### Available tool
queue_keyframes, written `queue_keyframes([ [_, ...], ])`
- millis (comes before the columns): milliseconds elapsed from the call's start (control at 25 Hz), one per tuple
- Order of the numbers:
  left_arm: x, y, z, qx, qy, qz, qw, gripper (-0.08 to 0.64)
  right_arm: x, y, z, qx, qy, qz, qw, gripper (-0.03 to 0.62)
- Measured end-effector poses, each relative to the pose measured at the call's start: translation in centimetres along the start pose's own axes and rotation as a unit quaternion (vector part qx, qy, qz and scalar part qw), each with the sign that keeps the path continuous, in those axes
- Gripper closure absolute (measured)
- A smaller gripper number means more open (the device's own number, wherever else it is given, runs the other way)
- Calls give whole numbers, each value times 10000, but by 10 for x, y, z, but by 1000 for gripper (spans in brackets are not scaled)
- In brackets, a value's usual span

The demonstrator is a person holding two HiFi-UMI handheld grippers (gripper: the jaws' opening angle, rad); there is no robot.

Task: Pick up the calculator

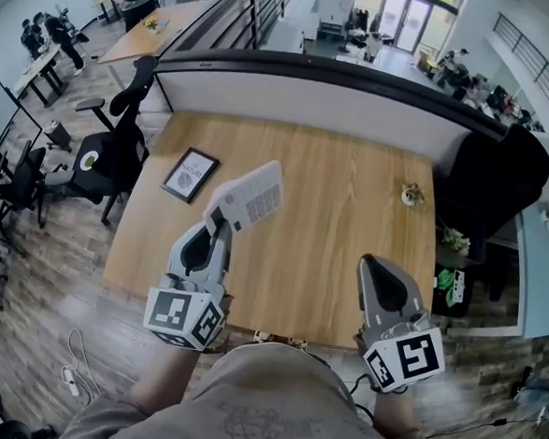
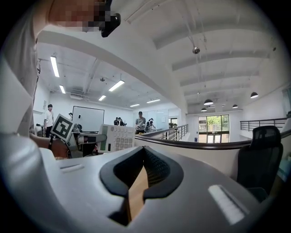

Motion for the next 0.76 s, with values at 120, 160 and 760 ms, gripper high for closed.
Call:
queue_keyframes([
  [120,-2,1,-1,-14,25,167,9999,508,-2,-1,2,23,29,49,10000,581],
  [160,-2,1,-2,2,14,162,9999,509,-2,-1,3,23,38,65,10000,581],
  [760,2,0,2,59,-153,129,9998,511,0,-10,10,114,12,118,9999,581],
])
Point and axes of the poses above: the fingertips, and each gripper's own axes: z forward along the fingers, x to its left, y out of its top, the point moved 4 cm from there along -z, backward along the fingers, and after that the axes turned 8 degrees about -z, right-handed, at the moved point
